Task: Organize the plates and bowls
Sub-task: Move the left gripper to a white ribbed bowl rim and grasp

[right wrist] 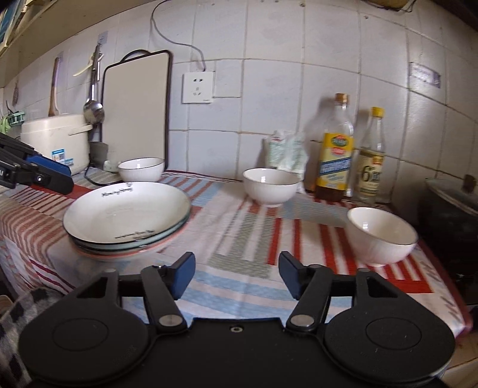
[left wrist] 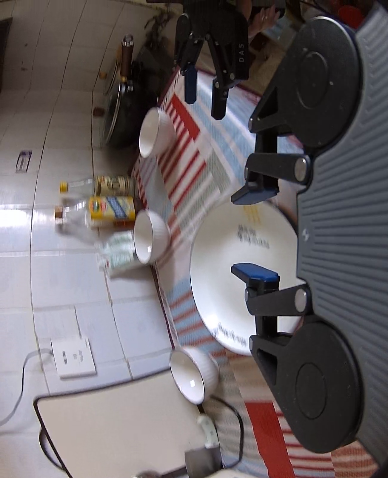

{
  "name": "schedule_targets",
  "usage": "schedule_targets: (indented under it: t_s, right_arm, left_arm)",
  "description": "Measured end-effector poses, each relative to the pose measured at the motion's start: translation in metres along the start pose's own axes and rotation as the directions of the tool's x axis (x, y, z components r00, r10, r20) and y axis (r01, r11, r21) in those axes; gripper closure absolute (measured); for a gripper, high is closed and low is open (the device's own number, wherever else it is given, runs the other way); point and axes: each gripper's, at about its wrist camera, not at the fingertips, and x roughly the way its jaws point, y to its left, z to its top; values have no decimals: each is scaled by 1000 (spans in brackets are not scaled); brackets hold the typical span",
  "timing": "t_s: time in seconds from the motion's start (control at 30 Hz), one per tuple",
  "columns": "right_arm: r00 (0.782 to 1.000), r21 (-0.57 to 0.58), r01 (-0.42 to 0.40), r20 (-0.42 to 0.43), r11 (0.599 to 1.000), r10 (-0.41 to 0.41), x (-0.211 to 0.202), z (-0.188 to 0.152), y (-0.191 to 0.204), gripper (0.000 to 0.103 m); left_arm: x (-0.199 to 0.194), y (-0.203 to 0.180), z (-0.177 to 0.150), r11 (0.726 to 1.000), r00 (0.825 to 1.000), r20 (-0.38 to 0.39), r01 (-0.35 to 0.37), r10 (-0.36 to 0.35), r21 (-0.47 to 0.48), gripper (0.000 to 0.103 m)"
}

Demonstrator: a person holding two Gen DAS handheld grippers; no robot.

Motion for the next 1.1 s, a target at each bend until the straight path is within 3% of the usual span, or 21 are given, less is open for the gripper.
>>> schedule_targets:
  t_s: [0.1, 0.17, 0.2, 0.33, 0.37, 0.4, 0.53, 0.77, 0.93, 1.1]
  right_arm:
    - [1000, -16, 29, -2, 999, -29, -15, 1, -15, 27]
    - [999, -27, 42, -8, 999, -43, -24, 2, -22, 5]
    - [999, -32, 46, -3, 998, -46, -28, 3, -26, 2]
    - [998, -41, 66, -3, 997, -66, -41, 3, -40, 1]
    - [997, -41, 75, -5, 996, -75, -42, 3, -45, 1]
    - [997, -41, 83, -3, 996, -83, -43, 1, -49, 0]
    - [994, -23, 110, 1, 994, -110, -38, -7, -71, 0]
    - [996, 69, 82, 14, 994, -83, -12, -19, -110, 0]
    - [995, 10, 102, -12, 995, -102, 17, -18, -124, 0]
    - [993, -29, 118, -24, 993, -119, 49, -16, -142, 0]
  left_arm:
    - [5, -17, 8, 999, 999, -11, 39, -39, 1, 45]
    - [9, -29, 14, 999, 999, -10, 49, -49, 16, 38]
    - [10, -34, 17, 998, 999, -8, 54, -54, 22, 34]
    - [21, -57, 31, 997, 997, 20, 77, -78, 28, 18]
    - [25, -64, 35, 997, 997, 30, 71, -72, 32, 8]
    - [30, -70, 39, 997, 997, 42, 68, -69, 30, 5]
    - [62, -89, 54, 992, 991, 43, 128, -128, -9, 5]
    - [138, -104, 78, 979, 988, 70, 147, -138, -138, 7]
    - [190, -116, 93, 958, 985, 23, 171, -170, -230, 9]
    - [229, -130, 104, 944, 988, -15, 144, -156, -297, 17]
